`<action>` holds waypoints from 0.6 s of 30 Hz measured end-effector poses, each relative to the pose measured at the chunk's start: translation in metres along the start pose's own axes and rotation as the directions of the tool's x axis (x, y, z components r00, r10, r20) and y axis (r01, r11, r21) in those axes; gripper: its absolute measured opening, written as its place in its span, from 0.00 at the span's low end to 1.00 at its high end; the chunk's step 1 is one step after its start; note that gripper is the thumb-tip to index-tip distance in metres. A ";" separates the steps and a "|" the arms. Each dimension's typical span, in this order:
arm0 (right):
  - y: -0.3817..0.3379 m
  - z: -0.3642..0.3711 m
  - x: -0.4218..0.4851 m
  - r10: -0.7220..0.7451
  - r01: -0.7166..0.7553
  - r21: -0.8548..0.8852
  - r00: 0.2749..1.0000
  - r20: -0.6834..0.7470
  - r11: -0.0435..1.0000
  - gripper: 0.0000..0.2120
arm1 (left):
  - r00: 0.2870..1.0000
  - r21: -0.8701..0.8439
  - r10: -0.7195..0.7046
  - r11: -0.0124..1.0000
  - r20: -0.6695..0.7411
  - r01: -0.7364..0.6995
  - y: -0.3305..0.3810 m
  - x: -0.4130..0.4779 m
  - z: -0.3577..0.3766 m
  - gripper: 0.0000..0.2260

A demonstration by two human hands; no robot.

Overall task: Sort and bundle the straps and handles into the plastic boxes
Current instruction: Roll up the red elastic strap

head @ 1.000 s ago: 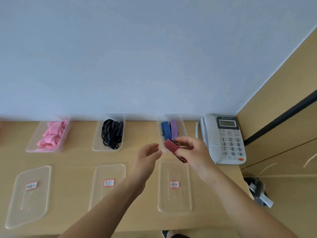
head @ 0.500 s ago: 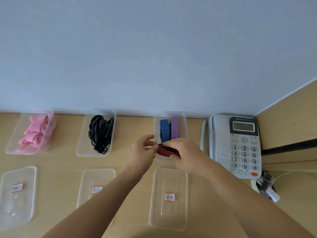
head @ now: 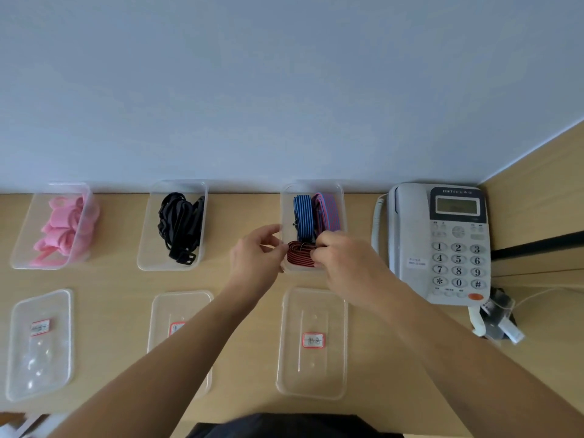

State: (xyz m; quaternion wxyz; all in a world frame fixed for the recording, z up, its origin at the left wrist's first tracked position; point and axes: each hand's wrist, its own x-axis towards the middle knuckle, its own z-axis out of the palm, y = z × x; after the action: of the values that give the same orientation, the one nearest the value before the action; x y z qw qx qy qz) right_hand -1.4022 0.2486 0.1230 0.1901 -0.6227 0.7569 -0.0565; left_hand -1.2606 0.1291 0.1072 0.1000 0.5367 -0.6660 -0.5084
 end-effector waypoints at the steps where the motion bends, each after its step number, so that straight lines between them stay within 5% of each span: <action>1: -0.004 0.001 -0.003 0.004 -0.004 -0.020 1.000 -0.012 1.000 0.10 | 1.000 -0.002 0.004 1.000 0.006 -0.004 0.000 -0.001 0.000 0.17; 4: -0.016 0.007 -0.021 0.094 -0.079 0.067 0.960 -0.263 0.995 0.13 | 1.000 -0.029 0.016 0.999 0.021 -0.015 -0.001 -0.003 -0.003 0.17; 6: -0.028 0.019 -0.040 0.231 -0.158 0.184 0.831 -0.506 0.970 0.12 | 0.999 -0.059 0.027 0.998 0.018 -0.026 -0.006 -0.006 -0.007 0.16; 8: -0.044 0.038 -0.060 0.357 -0.250 0.260 0.744 -0.565 0.933 0.11 | 1.000 -0.098 0.031 0.995 0.000 -0.031 -0.013 -0.011 -0.012 0.15; 11: -0.074 0.068 -0.084 0.486 -0.411 0.260 0.747 -0.454 0.874 0.17 | 1.000 -0.111 0.024 0.994 -0.002 -0.024 -0.026 -0.024 -0.019 0.13; 15: -0.112 0.105 -0.090 0.615 -0.610 0.110 0.788 -0.016 0.784 0.39 | 0.999 -0.110 0.023 0.994 0.042 -0.018 -0.045 -0.041 -0.030 0.12; 18: -0.125 0.121 -0.085 0.620 -0.620 0.052 0.784 0.024 0.783 0.42 | 0.998 -0.115 0.031 0.993 0.050 -0.025 -0.056 -0.050 -0.041 0.11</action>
State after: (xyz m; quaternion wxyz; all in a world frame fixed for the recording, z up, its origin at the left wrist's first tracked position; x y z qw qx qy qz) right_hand -1.2309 0.3214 0.0700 0.2180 -0.3340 0.9170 -0.0107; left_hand -1.1779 0.1517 0.1028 0.1205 0.5075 -0.6454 -0.5581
